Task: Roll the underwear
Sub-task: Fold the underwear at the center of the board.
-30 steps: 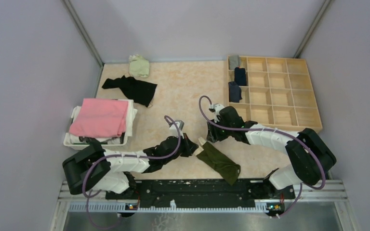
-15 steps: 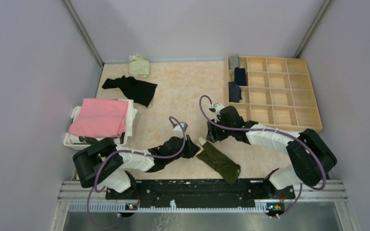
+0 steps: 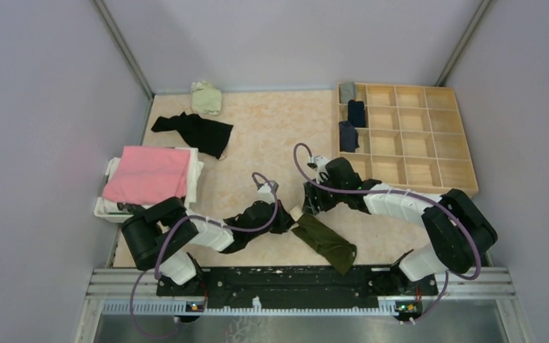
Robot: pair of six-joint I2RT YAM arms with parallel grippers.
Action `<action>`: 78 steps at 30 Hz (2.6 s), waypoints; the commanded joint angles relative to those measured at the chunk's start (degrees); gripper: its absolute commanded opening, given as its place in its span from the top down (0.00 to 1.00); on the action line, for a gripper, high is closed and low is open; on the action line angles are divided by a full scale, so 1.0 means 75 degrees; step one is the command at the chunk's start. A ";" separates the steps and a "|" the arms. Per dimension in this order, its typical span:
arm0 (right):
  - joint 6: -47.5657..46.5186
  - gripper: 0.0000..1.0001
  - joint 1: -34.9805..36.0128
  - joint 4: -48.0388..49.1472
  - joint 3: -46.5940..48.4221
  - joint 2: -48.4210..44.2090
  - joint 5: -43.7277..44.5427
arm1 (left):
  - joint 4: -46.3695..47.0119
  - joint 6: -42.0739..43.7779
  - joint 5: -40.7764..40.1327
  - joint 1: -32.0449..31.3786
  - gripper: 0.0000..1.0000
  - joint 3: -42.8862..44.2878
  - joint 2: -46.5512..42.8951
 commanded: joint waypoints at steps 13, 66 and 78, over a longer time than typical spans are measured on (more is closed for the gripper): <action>-0.0300 0.48 -0.0116 0.0427 0.0205 0.0479 -0.1548 | 0.0394 0.0070 0.0055 0.0181 1.00 -0.0047 0.0129; 0.4051 1.00 0.2821 -0.1105 -0.2080 -0.4796 0.2400 | -0.2357 0.2417 0.1355 0.0809 1.00 0.3271 -0.0305; 0.4089 1.00 0.3962 -0.0139 -0.2438 -0.3133 0.2570 | -0.3573 0.3297 0.3074 0.0826 1.00 0.4625 0.2002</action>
